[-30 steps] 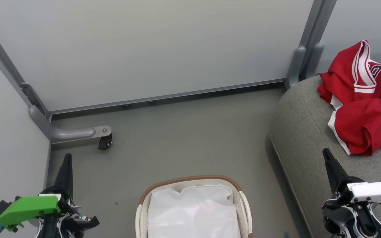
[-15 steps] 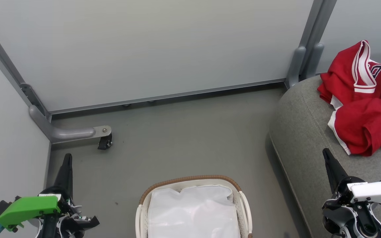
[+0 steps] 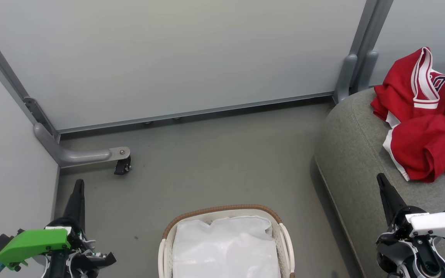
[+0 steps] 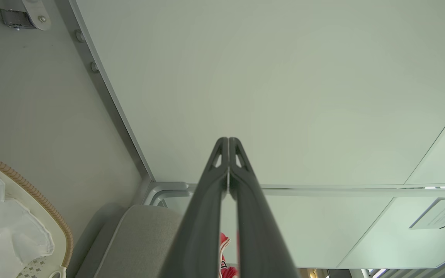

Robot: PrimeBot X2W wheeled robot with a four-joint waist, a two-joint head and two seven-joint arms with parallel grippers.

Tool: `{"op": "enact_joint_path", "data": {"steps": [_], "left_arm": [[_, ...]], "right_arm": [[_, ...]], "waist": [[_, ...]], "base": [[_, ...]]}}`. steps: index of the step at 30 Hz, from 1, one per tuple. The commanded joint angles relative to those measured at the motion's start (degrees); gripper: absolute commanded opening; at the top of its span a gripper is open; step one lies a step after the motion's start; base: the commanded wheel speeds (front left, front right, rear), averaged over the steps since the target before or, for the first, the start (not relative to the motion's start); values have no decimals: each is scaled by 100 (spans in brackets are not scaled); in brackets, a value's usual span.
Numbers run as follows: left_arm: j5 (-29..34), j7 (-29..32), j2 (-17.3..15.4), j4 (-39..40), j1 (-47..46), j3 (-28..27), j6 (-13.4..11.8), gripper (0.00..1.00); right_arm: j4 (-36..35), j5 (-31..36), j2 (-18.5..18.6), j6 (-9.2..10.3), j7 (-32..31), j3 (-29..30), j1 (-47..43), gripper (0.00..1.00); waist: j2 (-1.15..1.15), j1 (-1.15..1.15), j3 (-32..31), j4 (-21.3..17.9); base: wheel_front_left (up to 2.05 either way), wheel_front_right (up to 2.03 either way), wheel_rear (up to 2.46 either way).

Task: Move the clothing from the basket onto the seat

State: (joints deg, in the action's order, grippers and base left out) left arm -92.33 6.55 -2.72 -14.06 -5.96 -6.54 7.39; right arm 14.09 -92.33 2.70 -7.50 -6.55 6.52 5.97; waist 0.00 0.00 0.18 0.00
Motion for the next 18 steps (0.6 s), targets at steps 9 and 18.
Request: {"op": "enact_joint_path", "data": {"steps": [9,18], "left_arm": [[-19,16,-29,9,-56,-11,24,0],[-19,16,-30,9,-56,-11,24,0]], "right_arm": [[-22,-19,34,2,-17,10,43,0],[-22,-19,34,2,-16,10,43,0]], "waist": [[0,0,0,0],[0,0,0,0]], "base": [[0,0,0],[0,0,0]]}}
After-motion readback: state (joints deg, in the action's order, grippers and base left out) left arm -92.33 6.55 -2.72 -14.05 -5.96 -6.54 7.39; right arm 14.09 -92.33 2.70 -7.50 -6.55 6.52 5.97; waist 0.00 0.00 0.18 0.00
